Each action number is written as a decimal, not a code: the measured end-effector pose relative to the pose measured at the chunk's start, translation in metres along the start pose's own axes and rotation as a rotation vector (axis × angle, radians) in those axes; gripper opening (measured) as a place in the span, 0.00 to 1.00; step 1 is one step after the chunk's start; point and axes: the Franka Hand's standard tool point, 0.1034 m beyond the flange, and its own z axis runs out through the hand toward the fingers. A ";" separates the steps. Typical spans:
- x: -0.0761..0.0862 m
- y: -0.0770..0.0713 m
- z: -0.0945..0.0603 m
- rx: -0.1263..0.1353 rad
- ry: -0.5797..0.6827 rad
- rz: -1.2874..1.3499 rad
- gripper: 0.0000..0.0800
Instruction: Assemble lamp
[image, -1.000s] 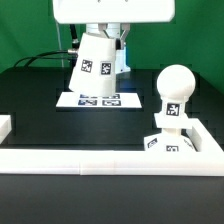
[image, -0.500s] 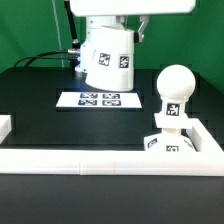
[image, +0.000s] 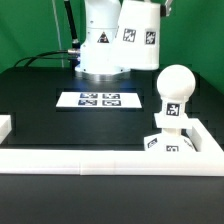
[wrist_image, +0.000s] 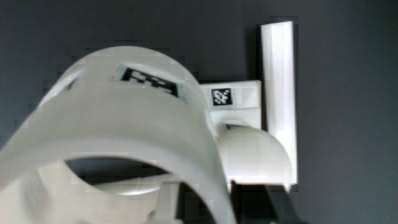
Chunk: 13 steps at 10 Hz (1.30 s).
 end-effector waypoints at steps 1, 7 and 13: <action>0.006 -0.003 -0.005 0.001 0.008 0.005 0.06; 0.032 -0.044 -0.004 0.002 0.023 0.055 0.06; 0.033 -0.050 0.006 -0.003 0.012 0.090 0.06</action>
Offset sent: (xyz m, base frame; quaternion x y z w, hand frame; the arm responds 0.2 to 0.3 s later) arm 0.0311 0.0309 0.0127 -0.0020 -0.0099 0.0342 0.9994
